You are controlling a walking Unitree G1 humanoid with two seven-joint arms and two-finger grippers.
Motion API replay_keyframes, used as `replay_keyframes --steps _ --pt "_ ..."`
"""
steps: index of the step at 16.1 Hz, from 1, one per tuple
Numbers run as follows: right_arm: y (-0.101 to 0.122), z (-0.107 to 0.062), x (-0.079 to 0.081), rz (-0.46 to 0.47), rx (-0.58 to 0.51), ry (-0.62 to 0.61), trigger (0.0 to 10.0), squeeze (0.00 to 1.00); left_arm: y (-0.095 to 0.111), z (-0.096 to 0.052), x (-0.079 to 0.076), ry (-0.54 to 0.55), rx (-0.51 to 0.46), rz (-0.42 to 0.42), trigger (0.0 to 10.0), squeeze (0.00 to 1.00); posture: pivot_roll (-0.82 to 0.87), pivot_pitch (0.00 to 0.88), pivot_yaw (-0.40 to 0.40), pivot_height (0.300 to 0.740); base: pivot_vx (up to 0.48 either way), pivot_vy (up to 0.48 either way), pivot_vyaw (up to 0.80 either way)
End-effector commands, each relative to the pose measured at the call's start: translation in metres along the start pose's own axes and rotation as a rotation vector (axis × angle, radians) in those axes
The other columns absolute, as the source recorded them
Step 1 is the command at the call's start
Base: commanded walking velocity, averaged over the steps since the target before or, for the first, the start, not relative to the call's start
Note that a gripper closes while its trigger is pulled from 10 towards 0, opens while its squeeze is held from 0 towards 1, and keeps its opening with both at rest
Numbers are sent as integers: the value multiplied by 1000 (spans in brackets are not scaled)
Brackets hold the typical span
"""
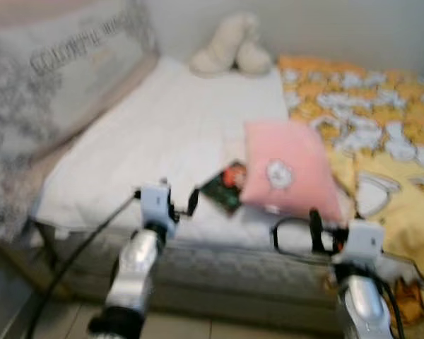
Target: Clean up the room
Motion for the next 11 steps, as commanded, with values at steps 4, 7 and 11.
replay_keyframes --steps 4,7,11 --pt "-2 1 -6 4 17 -11 10000 0 -4 1 15 100 41 -18 10000 0 123 0 15 735 0 -427 0" --pt "-9 -5 -13 -5 46 -20 10000 0 -13 -5 -2 28 65 -1 10000 1000 126 0 12 735 0 -425 0" --pt "-11 -4 -10 -15 50 -13 10000 0 -12 1 2 40 82 116 10000 0 127 0 13 735 131 -200 0"
Point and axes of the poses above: a point about 5 cm out from each wrist's last joint towards the gripper, its own z axis pointing out of the wrist towards the gripper, its own y axis along the axis of the wrist's last joint, x = y × z, the point moved 6 cm from there along z, pointing out of the wrist towards the gripper, and after that the axes turned 6 degrees about z, right-handed, at the moved point
